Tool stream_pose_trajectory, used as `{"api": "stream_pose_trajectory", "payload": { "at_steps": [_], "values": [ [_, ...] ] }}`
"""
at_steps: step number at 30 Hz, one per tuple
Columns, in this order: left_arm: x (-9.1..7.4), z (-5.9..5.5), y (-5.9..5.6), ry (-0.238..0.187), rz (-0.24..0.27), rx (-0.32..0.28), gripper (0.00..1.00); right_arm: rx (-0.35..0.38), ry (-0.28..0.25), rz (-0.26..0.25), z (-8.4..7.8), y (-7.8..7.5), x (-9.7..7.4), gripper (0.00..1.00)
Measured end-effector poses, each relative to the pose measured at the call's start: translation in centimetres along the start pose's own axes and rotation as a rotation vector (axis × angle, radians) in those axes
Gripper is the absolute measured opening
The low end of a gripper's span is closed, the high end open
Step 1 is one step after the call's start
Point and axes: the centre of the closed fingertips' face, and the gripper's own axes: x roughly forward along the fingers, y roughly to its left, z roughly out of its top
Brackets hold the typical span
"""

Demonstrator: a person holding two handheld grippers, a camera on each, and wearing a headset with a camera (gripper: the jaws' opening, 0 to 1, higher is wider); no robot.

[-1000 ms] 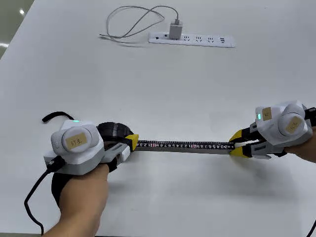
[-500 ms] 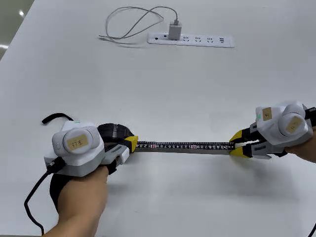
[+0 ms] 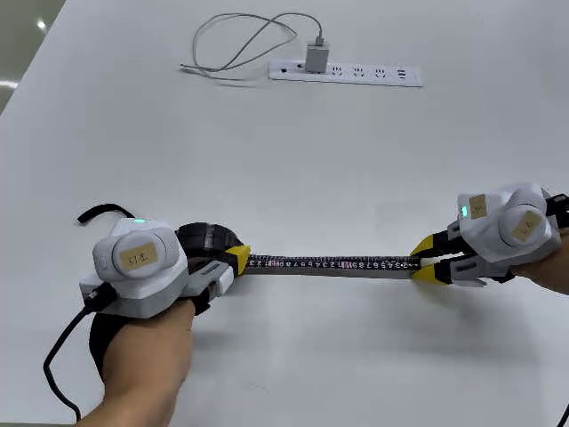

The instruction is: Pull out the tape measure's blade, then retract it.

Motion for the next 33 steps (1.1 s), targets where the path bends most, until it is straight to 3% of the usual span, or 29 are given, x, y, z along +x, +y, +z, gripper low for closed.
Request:
{"api": "stream_pose_trajectory", "payload": {
  "at_steps": [33],
  "values": [
    [-0.2,0.2,0.1,-0.018,-0.029,-0.045,0.58,-0.021,-0.041,0.013,3.6,-0.4,1.9,0.1]
  ]
}}
